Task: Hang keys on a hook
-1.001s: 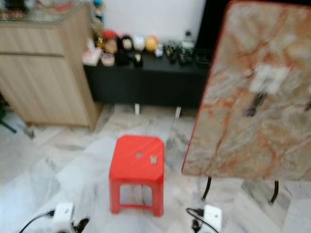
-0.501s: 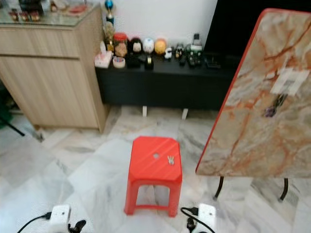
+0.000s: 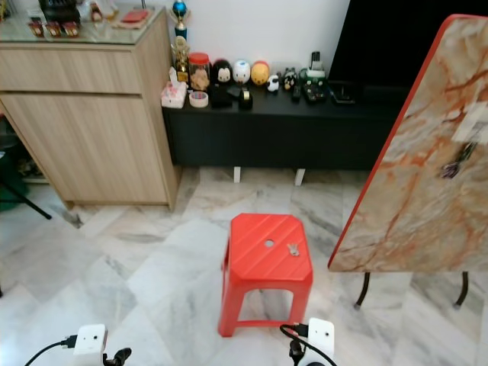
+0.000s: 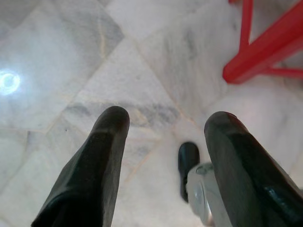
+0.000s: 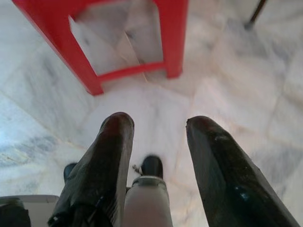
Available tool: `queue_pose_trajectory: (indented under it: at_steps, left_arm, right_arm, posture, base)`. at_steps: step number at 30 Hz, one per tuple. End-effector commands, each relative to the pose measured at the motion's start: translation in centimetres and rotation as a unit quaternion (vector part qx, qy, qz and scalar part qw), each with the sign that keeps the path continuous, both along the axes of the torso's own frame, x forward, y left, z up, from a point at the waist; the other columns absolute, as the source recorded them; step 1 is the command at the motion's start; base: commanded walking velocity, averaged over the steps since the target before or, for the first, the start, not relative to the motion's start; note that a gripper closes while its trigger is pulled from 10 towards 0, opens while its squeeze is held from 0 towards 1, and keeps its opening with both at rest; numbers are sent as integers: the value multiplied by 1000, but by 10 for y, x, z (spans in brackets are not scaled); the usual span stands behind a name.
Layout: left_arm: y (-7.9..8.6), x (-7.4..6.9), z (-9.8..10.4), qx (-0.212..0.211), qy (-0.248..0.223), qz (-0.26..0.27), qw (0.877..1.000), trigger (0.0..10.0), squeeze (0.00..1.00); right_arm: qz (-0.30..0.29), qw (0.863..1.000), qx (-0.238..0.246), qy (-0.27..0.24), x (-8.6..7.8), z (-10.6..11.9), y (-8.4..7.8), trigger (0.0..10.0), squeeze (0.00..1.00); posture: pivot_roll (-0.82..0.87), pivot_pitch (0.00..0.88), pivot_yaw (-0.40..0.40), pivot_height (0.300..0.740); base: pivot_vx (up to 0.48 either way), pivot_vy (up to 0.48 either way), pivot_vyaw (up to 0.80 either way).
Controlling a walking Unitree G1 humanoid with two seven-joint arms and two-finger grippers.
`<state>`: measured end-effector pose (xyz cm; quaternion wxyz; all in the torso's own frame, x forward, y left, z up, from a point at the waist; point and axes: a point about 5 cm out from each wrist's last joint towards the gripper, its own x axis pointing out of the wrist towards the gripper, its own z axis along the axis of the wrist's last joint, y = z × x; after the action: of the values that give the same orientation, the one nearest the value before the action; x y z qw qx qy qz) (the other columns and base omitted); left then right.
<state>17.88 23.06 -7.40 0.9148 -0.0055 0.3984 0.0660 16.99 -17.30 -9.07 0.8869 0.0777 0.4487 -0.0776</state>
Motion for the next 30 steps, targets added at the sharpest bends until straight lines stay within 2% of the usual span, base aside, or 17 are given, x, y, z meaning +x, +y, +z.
queue_pose_trajectory:
  at_steps: [1,5,19,30]
  left_arm:
    - [1,-3,-2,3,11,-2,1000,10000,0]
    - [0,-4,-2,2,12,0,1000,10000,0]
    - [-2,-7,-4,-6,14,0,1000,10000,0]
    - [-3,-2,-2,-3,2,-13,1000,10000,0]
  right_arm:
    - [-2,1000,-1,4,-1,-1,0,10000,0]
    - [-2,1000,-1,4,-1,-1,1,10000,0]
    - [2,1000,-3,7,-2,-1,0,10000,0]
    - [12,1000,-2,5,-1,-1,0,10000,0]
  posture:
    - [43,0,-58,740]
    - [45,0,-60,740]
    - [48,0,-68,740]
    - [41,0,-65,740]
  base:
    - [0,334,0]
    - [0,286,0]
    - [0,0,0]
    - [0,0,0]
